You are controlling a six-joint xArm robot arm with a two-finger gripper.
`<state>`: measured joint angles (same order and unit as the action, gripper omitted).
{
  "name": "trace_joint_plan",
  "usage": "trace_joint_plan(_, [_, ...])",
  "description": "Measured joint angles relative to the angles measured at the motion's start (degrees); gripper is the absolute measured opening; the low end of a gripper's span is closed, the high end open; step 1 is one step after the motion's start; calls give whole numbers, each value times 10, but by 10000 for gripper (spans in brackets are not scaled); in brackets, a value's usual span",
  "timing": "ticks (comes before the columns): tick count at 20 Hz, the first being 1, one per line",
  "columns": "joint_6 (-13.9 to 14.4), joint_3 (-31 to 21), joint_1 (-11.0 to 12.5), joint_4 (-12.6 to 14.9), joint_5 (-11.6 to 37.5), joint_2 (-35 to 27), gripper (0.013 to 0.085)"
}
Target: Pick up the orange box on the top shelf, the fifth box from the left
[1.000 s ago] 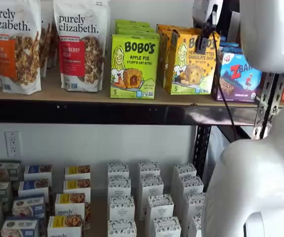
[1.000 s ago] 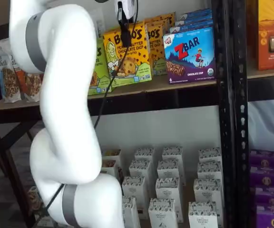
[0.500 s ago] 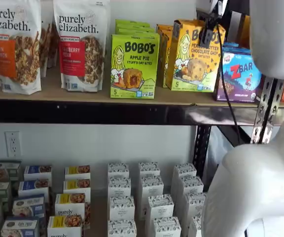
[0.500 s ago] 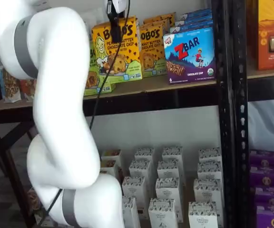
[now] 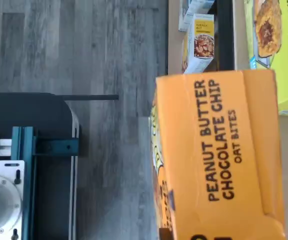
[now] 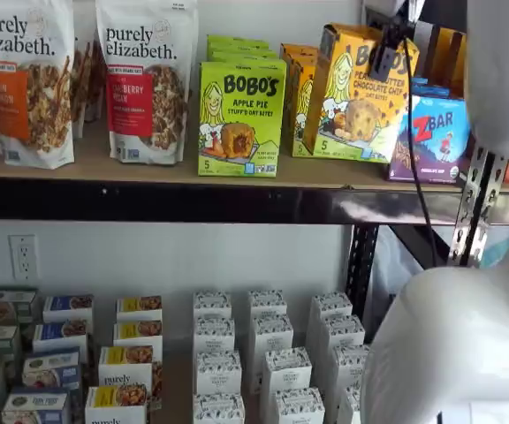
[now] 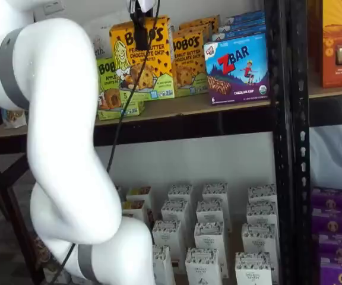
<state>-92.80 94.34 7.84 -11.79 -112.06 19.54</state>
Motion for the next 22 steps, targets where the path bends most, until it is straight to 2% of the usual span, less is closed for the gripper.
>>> trace_joint_plan(3, [-8,-5,9,-1,-16,10,370])
trace_joint_plan(13, [-19,-63,13,14,-6,71,370])
trace_joint_plan(22, [-39,-105,30,23,-5,109,370])
